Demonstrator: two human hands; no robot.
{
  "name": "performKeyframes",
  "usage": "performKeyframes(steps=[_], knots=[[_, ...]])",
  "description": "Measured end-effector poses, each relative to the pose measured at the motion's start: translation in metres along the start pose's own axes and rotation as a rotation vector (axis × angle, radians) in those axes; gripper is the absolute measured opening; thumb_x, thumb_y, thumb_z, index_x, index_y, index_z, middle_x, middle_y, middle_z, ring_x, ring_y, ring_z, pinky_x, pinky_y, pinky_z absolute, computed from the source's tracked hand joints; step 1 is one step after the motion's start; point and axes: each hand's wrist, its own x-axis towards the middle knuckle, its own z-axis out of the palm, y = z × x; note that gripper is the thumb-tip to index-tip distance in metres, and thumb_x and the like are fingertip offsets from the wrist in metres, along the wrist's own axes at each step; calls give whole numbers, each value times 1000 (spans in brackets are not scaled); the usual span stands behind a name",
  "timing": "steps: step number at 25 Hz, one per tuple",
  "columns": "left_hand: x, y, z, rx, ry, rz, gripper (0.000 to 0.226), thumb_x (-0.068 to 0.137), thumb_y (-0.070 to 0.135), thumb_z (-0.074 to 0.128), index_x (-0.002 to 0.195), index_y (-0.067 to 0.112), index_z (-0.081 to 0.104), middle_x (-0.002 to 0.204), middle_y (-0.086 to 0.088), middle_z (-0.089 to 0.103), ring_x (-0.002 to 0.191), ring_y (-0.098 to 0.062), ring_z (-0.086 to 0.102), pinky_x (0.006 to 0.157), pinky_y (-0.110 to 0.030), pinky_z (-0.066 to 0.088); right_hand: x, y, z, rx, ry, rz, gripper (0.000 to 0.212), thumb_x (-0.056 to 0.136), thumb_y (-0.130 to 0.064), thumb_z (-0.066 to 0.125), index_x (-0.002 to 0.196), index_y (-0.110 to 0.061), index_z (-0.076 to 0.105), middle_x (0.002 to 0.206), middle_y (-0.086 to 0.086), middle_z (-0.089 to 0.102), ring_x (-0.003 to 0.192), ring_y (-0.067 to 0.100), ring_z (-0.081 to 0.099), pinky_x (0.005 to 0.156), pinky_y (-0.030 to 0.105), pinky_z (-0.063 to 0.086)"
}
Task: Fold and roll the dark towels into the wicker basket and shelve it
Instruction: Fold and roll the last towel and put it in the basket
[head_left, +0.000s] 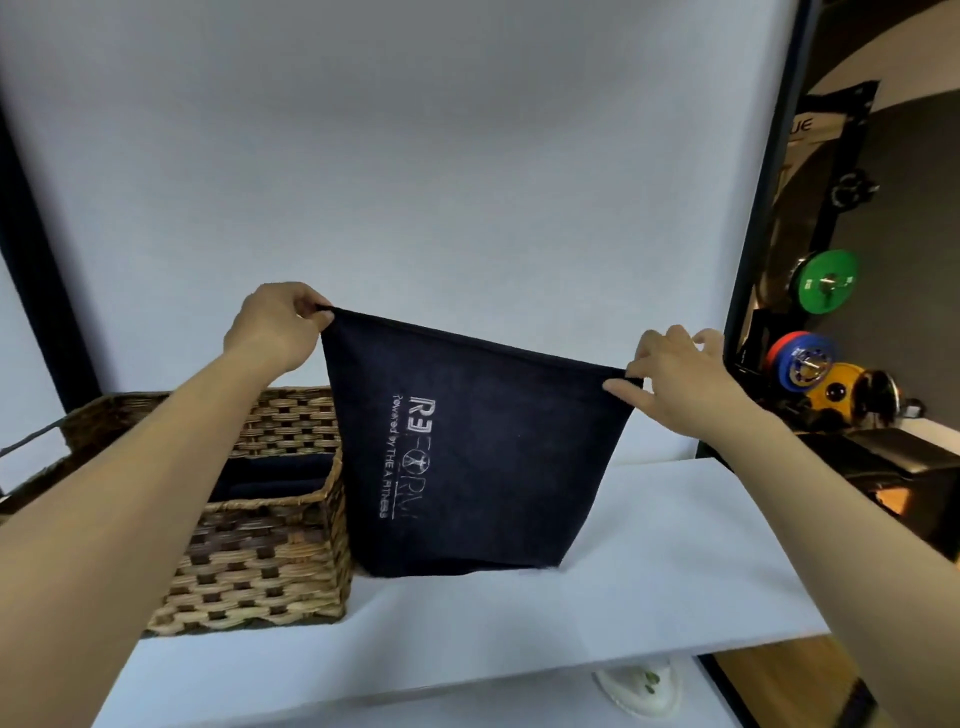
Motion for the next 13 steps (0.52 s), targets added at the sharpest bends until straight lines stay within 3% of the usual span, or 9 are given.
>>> performKeyframes(steps=[2,3,6,7,10,13], knots=[[-2,3,-3,2,-6,13,11,96,26,66,87,33,67,93,8,64,90,-30,67,89,-47,55,-1,-3,-10,74,-16,99,57,97,-65,35,85,-25,74,99,-4,62,95,20,49,86,38,22],[-3,4,-5,-2,-4,11,11,95,26,66,88,33,68,92,8,63,90,-30,67,88,-46,55,-1,-4,-17,203,-2,164,52,97,-62,42,82,-22,73,93,-2,64,88,20,51,82,35,24],[-5,4,-8,-117,19,-21,4,96,22,66,95,25,68,92,4,64,92,-30,68,85,-40,54,0,-7,-40,882,60,359,31,90,-44,72,78,-15,73,75,5,64,69,20,52,66,31,39],[-7,2,-8,-142,16,-32,3,96,20,66,96,23,68,93,1,65,91,-30,67,83,-39,53,0,-9,-47,957,106,366,26,88,-38,76,78,-14,72,74,7,64,66,19,51,63,31,42],[-10,1,-11,-84,-25,-18,8,96,21,66,90,26,67,93,2,65,93,-31,67,86,-42,55,-7,-16,-52,762,116,242,20,90,-25,74,85,-16,57,72,1,55,61,16,46,56,28,41],[-14,3,-15,-140,-22,-20,3,97,20,65,96,22,68,92,3,64,92,-31,68,76,-36,49,-15,-13,-47,560,-3,73,15,100,-25,59,113,-19,56,87,-2,59,74,18,54,66,30,44]])
